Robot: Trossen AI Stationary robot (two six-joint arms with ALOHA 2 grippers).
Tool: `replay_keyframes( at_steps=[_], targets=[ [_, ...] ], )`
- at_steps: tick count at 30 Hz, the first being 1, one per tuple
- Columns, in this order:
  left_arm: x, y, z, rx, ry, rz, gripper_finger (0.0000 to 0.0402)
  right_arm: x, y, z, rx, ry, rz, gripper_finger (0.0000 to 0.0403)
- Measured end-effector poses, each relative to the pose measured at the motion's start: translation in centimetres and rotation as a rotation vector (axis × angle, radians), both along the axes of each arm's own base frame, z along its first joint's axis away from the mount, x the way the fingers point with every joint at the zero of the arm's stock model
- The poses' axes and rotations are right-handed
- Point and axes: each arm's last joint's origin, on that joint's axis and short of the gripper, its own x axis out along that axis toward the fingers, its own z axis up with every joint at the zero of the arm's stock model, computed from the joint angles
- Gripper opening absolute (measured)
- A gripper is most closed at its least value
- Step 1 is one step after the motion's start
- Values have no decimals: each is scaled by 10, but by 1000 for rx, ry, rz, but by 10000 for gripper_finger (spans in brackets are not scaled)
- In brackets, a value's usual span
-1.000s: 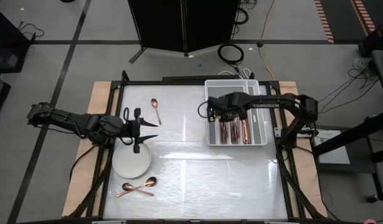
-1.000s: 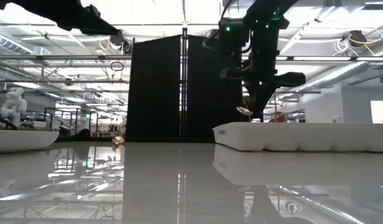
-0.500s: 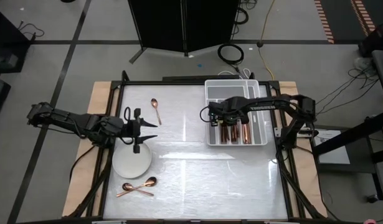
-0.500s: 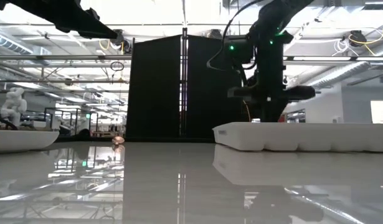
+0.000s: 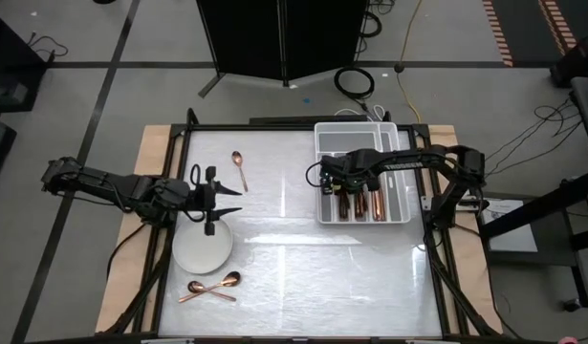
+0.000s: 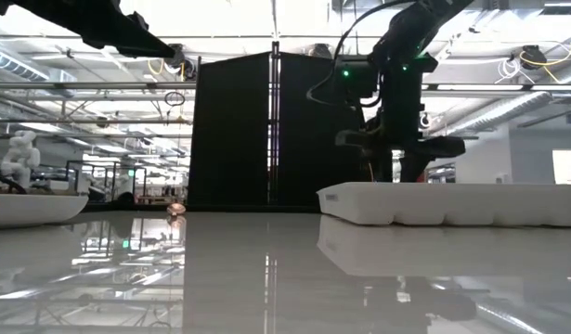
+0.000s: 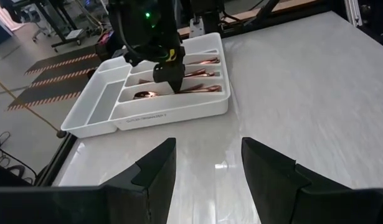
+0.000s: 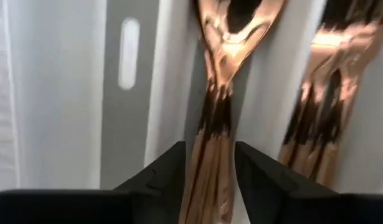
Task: Sort silverware
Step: Put the bronze spoon into the silverware tray
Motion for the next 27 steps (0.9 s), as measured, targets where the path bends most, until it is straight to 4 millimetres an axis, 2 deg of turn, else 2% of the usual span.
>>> replay_keyframes(
  at_steps=[8,12,14,18,23,25,27],
  targets=[
    [-1,0,-2,15,23,-4,183,4,4,1,40,-48,50,132],
    [0,1,-3,12,26,28,183,10,16,6,-30,-34,119,132],
    [1,6,0,38,30,109,183,16,22,13,-86,-55,150,132],
    [9,26,20,13,81,292,183,28,37,25,-182,-94,225,132],
    [25,69,42,-178,115,631,183,45,62,43,-259,-206,317,132],
    [31,87,39,-205,212,719,183,51,73,47,-281,-266,362,132],
    [38,104,26,-240,330,761,183,56,85,50,-299,-319,413,132]
  ],
)
